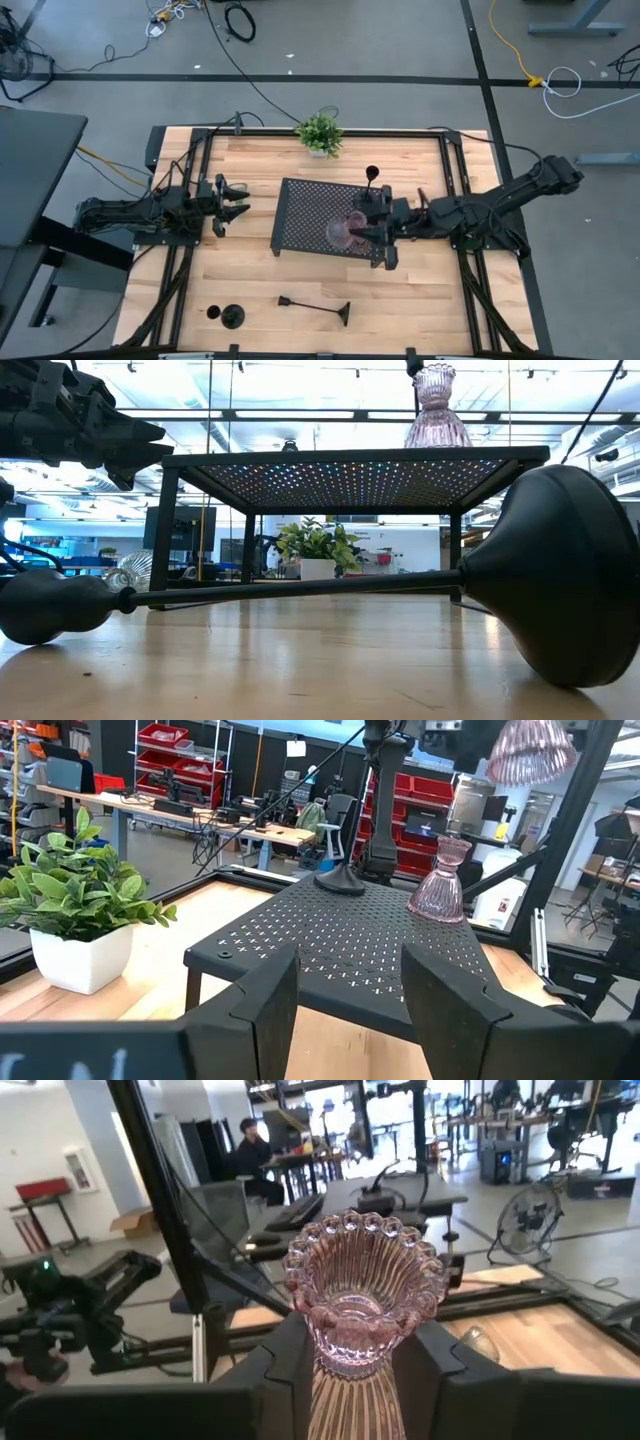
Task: Pick & Place candle stick holders
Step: Put the pink glass candle holder on the shelf
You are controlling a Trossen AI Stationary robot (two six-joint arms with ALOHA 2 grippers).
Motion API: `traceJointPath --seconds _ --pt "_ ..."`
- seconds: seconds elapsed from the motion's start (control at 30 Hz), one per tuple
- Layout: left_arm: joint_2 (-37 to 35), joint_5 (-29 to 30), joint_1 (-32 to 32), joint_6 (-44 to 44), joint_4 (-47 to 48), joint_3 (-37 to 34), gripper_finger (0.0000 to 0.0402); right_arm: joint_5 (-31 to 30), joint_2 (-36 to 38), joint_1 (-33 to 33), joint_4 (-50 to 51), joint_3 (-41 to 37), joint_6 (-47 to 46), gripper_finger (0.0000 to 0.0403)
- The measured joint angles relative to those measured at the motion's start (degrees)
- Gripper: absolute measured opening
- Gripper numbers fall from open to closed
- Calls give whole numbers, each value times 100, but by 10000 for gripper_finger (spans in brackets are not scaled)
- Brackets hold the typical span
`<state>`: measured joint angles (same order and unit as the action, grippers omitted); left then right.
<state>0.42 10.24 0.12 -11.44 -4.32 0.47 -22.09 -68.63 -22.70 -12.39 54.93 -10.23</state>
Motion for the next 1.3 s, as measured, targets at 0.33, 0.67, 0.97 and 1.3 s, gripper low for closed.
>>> traceJointPath --seconds 0.33,0.67,0.97,1.3 --pt "-1 0 0 2 10 0 179 -295 -719 -18 914 709 -100 91" --pt "1 0 2 2 37 0 179 -533 -1320 -28 1420 1091 -285 91" --pt "-1 0 2 2 48 0 179 -554 -1545 -28 1653 1109 -691 91" --pt "0 0 2 2 50 0 179 -735 -1704 22 1825 1109 -921 91"
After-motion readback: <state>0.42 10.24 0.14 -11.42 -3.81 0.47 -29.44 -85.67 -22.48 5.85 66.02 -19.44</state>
